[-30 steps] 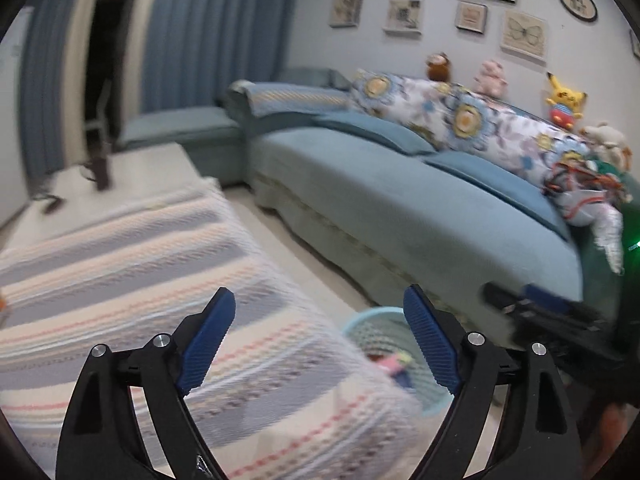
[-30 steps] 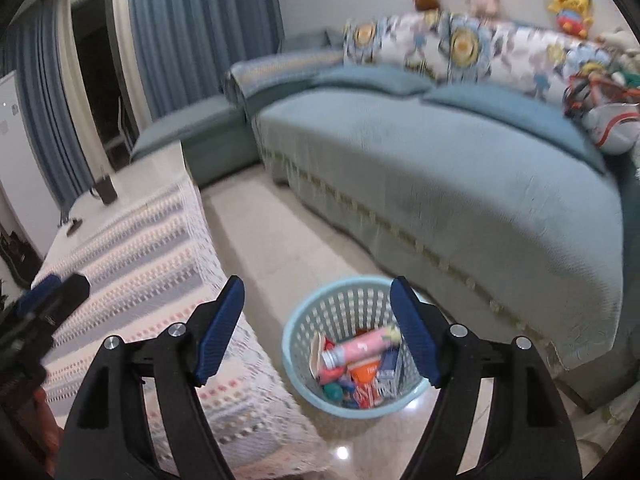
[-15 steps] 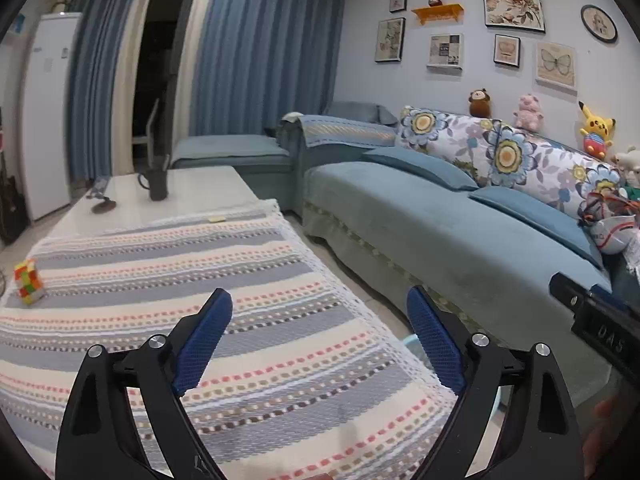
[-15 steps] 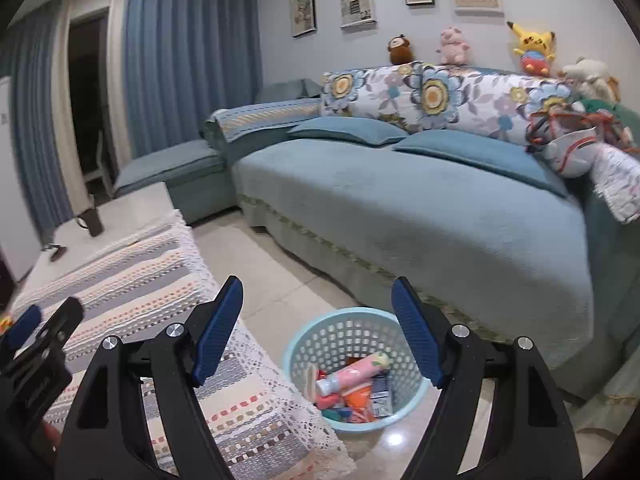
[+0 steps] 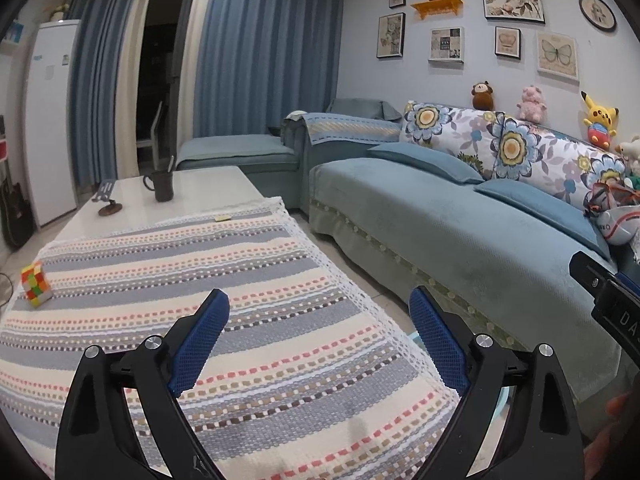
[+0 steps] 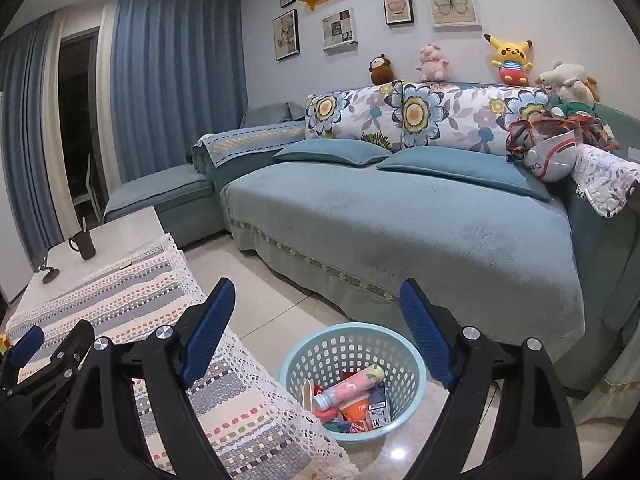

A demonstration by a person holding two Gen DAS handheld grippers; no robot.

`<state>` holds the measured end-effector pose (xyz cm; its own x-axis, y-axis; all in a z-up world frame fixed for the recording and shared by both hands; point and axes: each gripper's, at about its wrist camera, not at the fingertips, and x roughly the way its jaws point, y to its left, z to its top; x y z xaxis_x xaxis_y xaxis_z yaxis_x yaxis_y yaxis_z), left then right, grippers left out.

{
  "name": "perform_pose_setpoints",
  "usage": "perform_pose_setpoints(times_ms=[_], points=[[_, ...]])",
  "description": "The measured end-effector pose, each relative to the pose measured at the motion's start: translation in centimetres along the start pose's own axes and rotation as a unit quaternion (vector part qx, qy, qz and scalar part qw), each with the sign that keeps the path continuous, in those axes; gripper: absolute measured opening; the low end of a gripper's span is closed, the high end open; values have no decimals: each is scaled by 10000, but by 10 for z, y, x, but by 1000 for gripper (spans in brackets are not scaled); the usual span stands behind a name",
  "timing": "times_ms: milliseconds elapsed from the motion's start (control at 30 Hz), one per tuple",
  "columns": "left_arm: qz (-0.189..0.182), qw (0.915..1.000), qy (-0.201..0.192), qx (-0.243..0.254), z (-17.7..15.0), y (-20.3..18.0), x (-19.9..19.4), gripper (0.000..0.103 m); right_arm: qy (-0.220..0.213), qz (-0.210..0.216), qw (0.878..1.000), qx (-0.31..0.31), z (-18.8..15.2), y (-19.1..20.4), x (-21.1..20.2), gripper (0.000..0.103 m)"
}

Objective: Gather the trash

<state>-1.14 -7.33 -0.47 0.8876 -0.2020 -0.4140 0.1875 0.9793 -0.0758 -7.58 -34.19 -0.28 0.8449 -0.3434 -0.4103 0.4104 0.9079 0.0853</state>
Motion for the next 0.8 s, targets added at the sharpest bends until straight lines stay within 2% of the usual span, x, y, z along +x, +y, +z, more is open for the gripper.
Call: perform_pose_setpoints(times_ms=[667,800], points=[[42,9997,76,-227,-3,11,5,91,76,105,9997,-187,-2,12,4,83],[-34,9997,109,-229,-3,13,7,91,-39,40,9998,-206,0,11,1,83]])
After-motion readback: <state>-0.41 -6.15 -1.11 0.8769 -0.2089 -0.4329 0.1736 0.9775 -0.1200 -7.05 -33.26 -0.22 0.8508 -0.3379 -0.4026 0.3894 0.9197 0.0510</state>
